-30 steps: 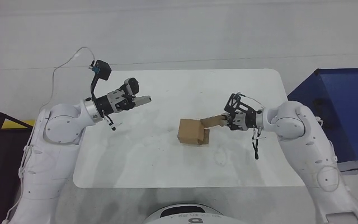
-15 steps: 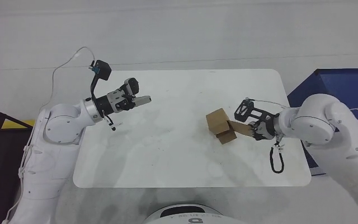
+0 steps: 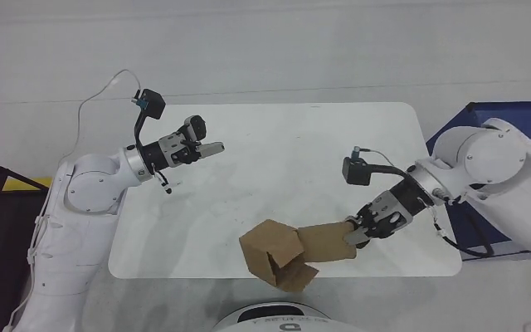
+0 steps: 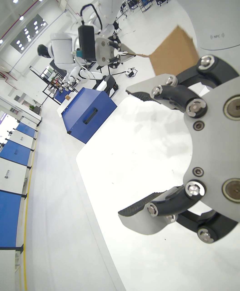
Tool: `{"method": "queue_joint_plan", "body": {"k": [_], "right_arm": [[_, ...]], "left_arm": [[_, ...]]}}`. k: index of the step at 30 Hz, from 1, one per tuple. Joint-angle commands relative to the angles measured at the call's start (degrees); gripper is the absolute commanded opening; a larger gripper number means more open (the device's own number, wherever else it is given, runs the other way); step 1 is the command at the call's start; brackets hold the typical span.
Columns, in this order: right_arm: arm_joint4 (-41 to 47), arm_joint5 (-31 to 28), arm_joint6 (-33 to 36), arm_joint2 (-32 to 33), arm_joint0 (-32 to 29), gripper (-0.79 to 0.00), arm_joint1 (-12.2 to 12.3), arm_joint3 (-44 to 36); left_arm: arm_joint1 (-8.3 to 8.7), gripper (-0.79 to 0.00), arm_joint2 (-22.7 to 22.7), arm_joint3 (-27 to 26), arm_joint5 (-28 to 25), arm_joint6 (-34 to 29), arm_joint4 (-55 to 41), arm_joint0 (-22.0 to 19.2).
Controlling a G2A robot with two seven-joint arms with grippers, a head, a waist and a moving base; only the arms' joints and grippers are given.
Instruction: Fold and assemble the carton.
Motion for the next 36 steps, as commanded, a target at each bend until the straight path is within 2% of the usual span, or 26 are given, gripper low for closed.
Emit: {"method": "queue_joint_plan", "body": {"k": [1, 2, 9, 11, 16, 22, 28, 31, 36], "right_arm": [[15.9, 0.0, 0.0, 0.2, 2.4, -0.785, -0.4, 8.5], [17.8, 0.0, 0.0, 0.3, 3.3, -0.785, -0.8, 11.4], [17.8, 0.0, 0.0, 0.3, 3.3, -0.785, -0.8, 11.4], [17.3, 2.5, -3.3, -0.2, 1.9, -0.785, -0.9, 12.8], [25.0, 8.9, 0.0, -2.2, -0.3, -0.785, -1.9, 19.9], [30.3, 7.8, 0.0, -5.0, -1.3, -0.785, -3.8, 25.8], [28.2, 6.9, 0.0, -11.4, 0.5, -0.785, -7.2, 31.8], [22.8, 7.2, 0.0, -15.2, 3.0, -0.785, -9.6, 35.9], [20.6, 5.5, -0.1, -18.1, 7.0, -0.785, -13.1, 43.6]], "left_arm": [[0.00, 0.000, 0.0, 0.0, 0.0, 0.0, 0.0, 0.0], [0.00, 0.000, 0.0, 0.0, 0.0, 0.0, 0.0, 0.0], [0.00, 0.000, 0.0, 0.0, 0.0, 0.0, 0.0, 0.0], [0.00, 0.000, 0.0, 0.0, 0.0, 0.0, 0.0, 0.0], [0.00, 0.000, 0.0, 0.0, 0.0, 0.0, 0.0, 0.0], [0.00, 0.000, 0.0, 0.0, 0.0, 0.0, 0.0, 0.0], [0.00, 0.000, 0.0, 0.0, 0.0, 0.0, 0.0, 0.0], [0.00, 0.000, 0.0, 0.0, 0.0, 0.0, 0.0, 0.0], [0.00, 0.000, 0.0, 0.0, 0.0, 0.0, 0.0, 0.0]]}}
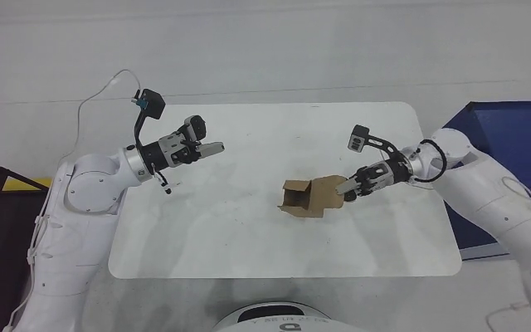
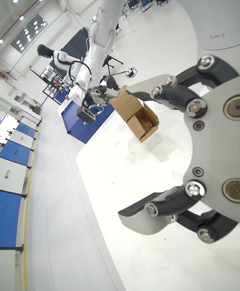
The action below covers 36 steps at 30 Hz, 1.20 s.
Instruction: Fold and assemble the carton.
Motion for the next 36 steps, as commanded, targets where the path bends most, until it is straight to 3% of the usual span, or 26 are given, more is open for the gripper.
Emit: {"method": "queue_joint_plan", "body": {"k": [1, 2, 6, 7, 8, 9, 14, 18, 25, 28, 33, 36], "right_arm": [[-1.2, -0.1, -0.3, -0.5, 1.5, -0.770, -1.3, 3.9], [-1.7, 0.0, -0.6, -0.8, 2.0, -0.594, -1.8, 5.4], [-3.0, 0.4, -1.5, -1.6, 3.8, -0.496, -3.8, 10.2], [-4.1, 1.0, -2.6, -1.8, 4.3, -0.416, -4.2, 11.8], [-5.1, 1.5, -3.5, -2.0, 4.8, -0.169, -4.6, 12.8], [-5.4, 1.7, -3.9, -2.0, 5.1, -0.018, -4.9, 13.7], [-6.6, 1.6, -4.9, -1.0, 5.5, 0.000, -5.7, 17.1], [-6.8, -0.9, -6.2, 1.5, 4.2, 0.000, -4.9, 17.1], [-8.8, -10.4, -15.3, 10.4, -4.2, 0.000, -0.4, 5.0], [-11.6, -11.6, -19.7, 15.0, -9.0, 0.000, 2.0, -2.1], [-23.0, -1.9, -31.2, 24.8, -20.6, 0.000, 7.3, -17.4], [-25.6, 3.4, -30.0, 28.8, -26.6, 0.000, 9.4, -23.9]], "left_arm": [[0.00, 0.000, 0.0, 0.0, 0.0, 0.0, 0.0, 0.0], [0.00, 0.000, 0.0, 0.0, 0.0, 0.0, 0.0, 0.0], [0.00, 0.000, 0.0, 0.0, 0.0, 0.0, 0.0, 0.0], [0.00, 0.000, 0.0, 0.0, 0.0, 0.0, 0.0, 0.0], [0.00, 0.000, 0.0, 0.0, 0.0, 0.0, 0.0, 0.0], [0.00, 0.000, 0.0, 0.0, 0.0, 0.0, 0.0, 0.0], [0.00, 0.000, 0.0, 0.0, 0.0, 0.0, 0.0, 0.0], [0.00, 0.000, 0.0, 0.0, 0.0, 0.0, 0.0, 0.0], [0.00, 0.000, 0.0, 0.0, 0.0, 0.0, 0.0, 0.0], [0.00, 0.000, 0.0, 0.0, 0.0, 0.0, 0.0, 0.0], [0.00, 0.000, 0.0, 0.0, 0.0, 0.0, 0.0, 0.0], [0.00, 0.000, 0.0, 0.0, 0.0, 0.0, 0.0, 0.0]]}}
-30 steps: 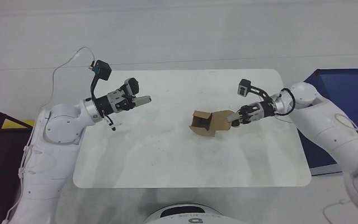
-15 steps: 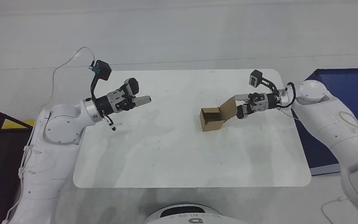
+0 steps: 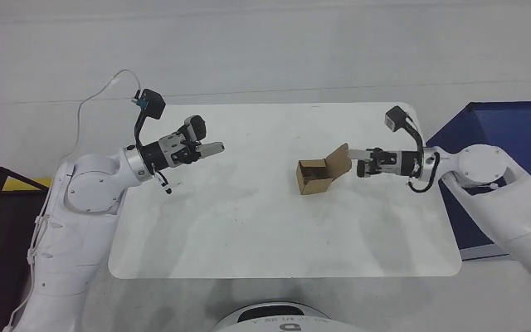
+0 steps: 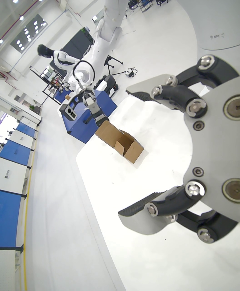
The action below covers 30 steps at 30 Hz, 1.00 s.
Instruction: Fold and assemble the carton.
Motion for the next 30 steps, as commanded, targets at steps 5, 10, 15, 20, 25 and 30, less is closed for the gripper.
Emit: {"method": "queue_joint_plan", "body": {"k": [5, 10, 15, 20, 25, 30], "right_arm": [[-1.9, 11.1, 6.0, 5.0, -8.1, -0.077, 2.5, -8.4], [1.8, 7.1, 7.3, 2.1, -6.8, -0.212, 0.9, -7.6], [4.0, 4.6, 1.4, -5.9, -0.4, -0.191, -3.4, -1.6], [5.6, 3.7, -0.6, -12.9, 6.0, -0.197, -7.7, 6.1], [6.4, 3.7, -0.3, -15.5, 10.7, -0.219, -10.5, 14.0], [5.3, 4.1, 0.4, -15.1, 13.3, -0.145, -11.5, 18.6]], "left_arm": [[0.00, 0.000, 0.0, 0.0, 0.0, 0.0, 0.0, 0.0], [0.00, 0.000, 0.0, 0.0, 0.0, 0.0, 0.0, 0.0], [0.00, 0.000, 0.0, 0.0, 0.0, 0.0, 0.0, 0.0], [0.00, 0.000, 0.0, 0.0, 0.0, 0.0, 0.0, 0.0], [0.00, 0.000, 0.0, 0.0, 0.0, 0.0, 0.0, 0.0], [0.00, 0.000, 0.0, 0.0, 0.0, 0.0, 0.0, 0.0]]}}
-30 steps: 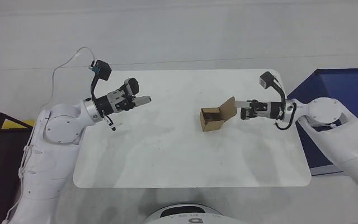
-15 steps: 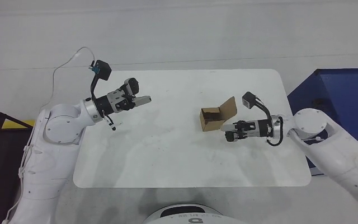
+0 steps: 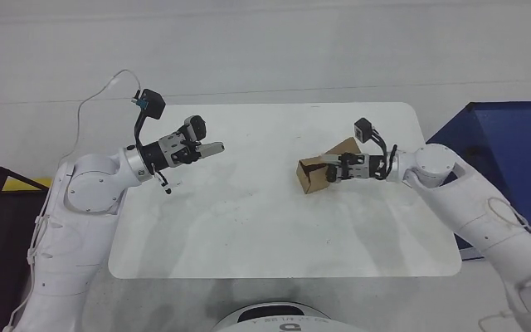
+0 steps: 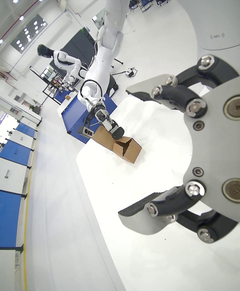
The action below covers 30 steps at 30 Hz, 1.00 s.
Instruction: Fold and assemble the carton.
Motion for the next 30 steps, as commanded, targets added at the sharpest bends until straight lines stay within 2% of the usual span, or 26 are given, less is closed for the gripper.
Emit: {"method": "queue_joint_plan", "body": {"k": [1, 5, 7, 13, 19, 28, 30], "right_arm": [[-0.3, -0.1, 0.4, 0.5, 0.4, -0.126, -0.1, 1.5], [-3.0, 1.9, 0.8, 1.5, 1.8, -0.049, -0.2, 4.6], [-4.0, 1.3, 1.2, 2.4, 2.1, -0.040, 0.0, 5.1], [-9.2, 0.9, 1.3, 4.7, 0.9, -0.025, 0.8, -0.5], [-10.3, 1.9, 0.6, 5.8, -0.9, -0.046, 0.9, -3.5], [-11.0, 4.5, 2.7, 4.9, 0.3, -0.117, -0.3, -0.6], [-10.2, 3.5, 3.1, 4.7, 0.5, -0.132, -0.7, 0.2]], "left_arm": [[0.00, 0.000, 0.0, 0.0, 0.0, 0.0, 0.0, 0.0], [0.00, 0.000, 0.0, 0.0, 0.0, 0.0, 0.0, 0.0], [0.00, 0.000, 0.0, 0.0, 0.0, 0.0, 0.0, 0.0], [0.00, 0.000, 0.0, 0.0, 0.0, 0.0, 0.0, 0.0], [0.00, 0.000, 0.0, 0.0, 0.0, 0.0, 0.0, 0.0], [0.00, 0.000, 0.0, 0.0, 0.0, 0.0, 0.0, 0.0], [0.00, 0.000, 0.0, 0.0, 0.0, 0.0, 0.0, 0.0]]}}
